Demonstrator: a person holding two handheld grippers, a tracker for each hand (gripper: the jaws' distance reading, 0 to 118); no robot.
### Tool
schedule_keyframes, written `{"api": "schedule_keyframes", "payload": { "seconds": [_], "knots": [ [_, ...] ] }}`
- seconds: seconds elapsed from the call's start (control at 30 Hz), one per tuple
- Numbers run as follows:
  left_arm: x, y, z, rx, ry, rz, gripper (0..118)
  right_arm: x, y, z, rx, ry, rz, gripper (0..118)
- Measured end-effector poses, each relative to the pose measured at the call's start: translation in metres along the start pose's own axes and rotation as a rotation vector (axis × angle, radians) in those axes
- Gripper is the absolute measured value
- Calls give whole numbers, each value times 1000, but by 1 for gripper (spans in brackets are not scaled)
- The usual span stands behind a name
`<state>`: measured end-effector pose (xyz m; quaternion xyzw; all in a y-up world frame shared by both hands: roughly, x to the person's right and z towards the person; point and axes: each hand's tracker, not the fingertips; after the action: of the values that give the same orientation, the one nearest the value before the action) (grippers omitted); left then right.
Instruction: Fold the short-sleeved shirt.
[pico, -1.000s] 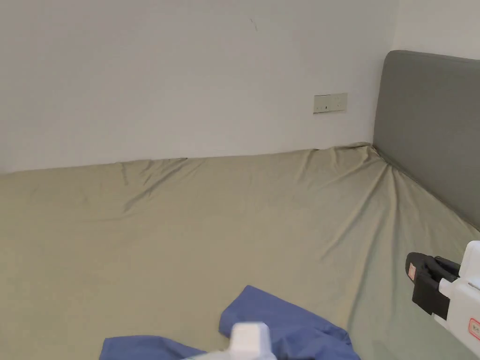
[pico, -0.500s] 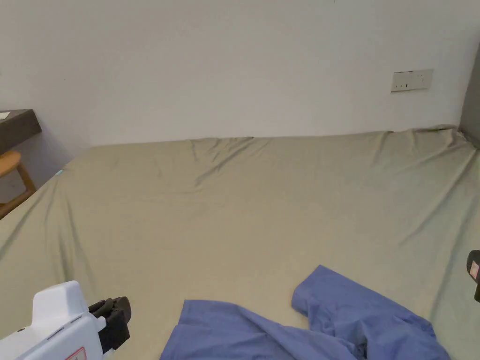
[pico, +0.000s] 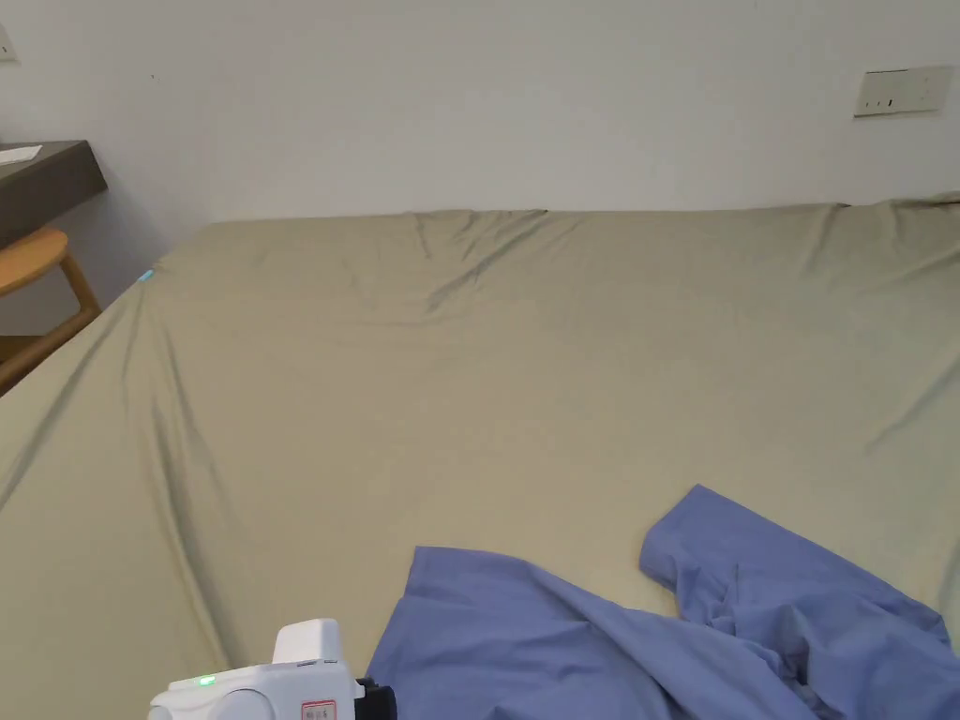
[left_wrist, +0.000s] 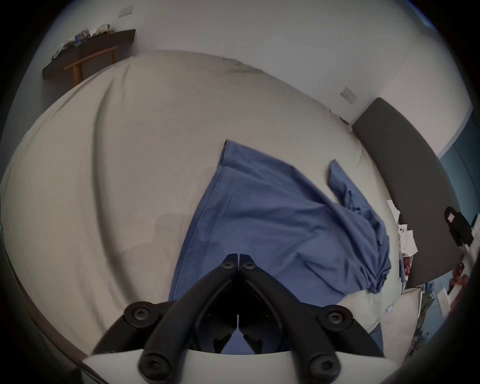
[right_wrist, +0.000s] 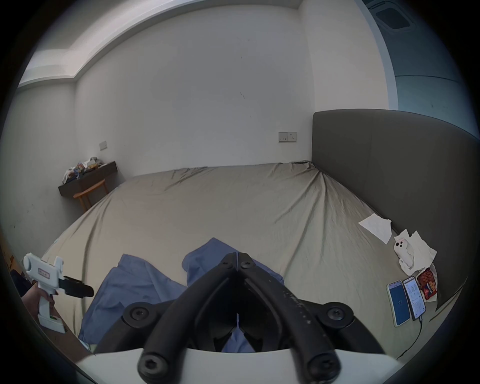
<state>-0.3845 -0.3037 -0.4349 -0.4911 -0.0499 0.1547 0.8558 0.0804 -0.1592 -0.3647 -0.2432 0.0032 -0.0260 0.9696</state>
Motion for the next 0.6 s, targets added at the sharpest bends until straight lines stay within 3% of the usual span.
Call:
{"api": "schedule_keyframes", "payload": {
  "seconds": [0.03,0.07,0.1,0.17,0.27,0.33,0.4,0.43,0.47,0.5,0.6],
  "knots": [
    [-2,4,-11,1,-3,8,14,0,-2,-3,-14,-3,3,1],
    [-3,7,-18,-3,-9,32,75,0,-3,-4,-20,-8,-3,1],
    [-5,8,-30,-50,17,30,118,1,-5,-5,-28,-8,-11,1],
    [-2,2,-49,-91,75,-13,106,-1,-6,-7,-40,-13,-20,1],
    [1,-6,-71,-88,53,-19,118,-1,-8,-10,-56,-22,-15,1],
    [21,-12,-78,-80,100,-122,115,2,-10,-14,-65,-20,-13,1],
    [42,-26,-76,-147,246,-289,86,2,-11,-15,-69,-26,-10,1],
    [48,-32,-73,-94,220,-333,61,4,-12,-16,-72,-24,-10,1],
    [51,-34,-64,-48,149,-324,16,5,-13,-17,-73,-21,-13,1],
    [59,-37,-51,-26,117,-332,4,7,-15,-19,-76,-18,-17,1],
    [63,-41,-50,-95,1,-276,4,15,-22,-25,-101,-20,-50,1]
  ]
}}
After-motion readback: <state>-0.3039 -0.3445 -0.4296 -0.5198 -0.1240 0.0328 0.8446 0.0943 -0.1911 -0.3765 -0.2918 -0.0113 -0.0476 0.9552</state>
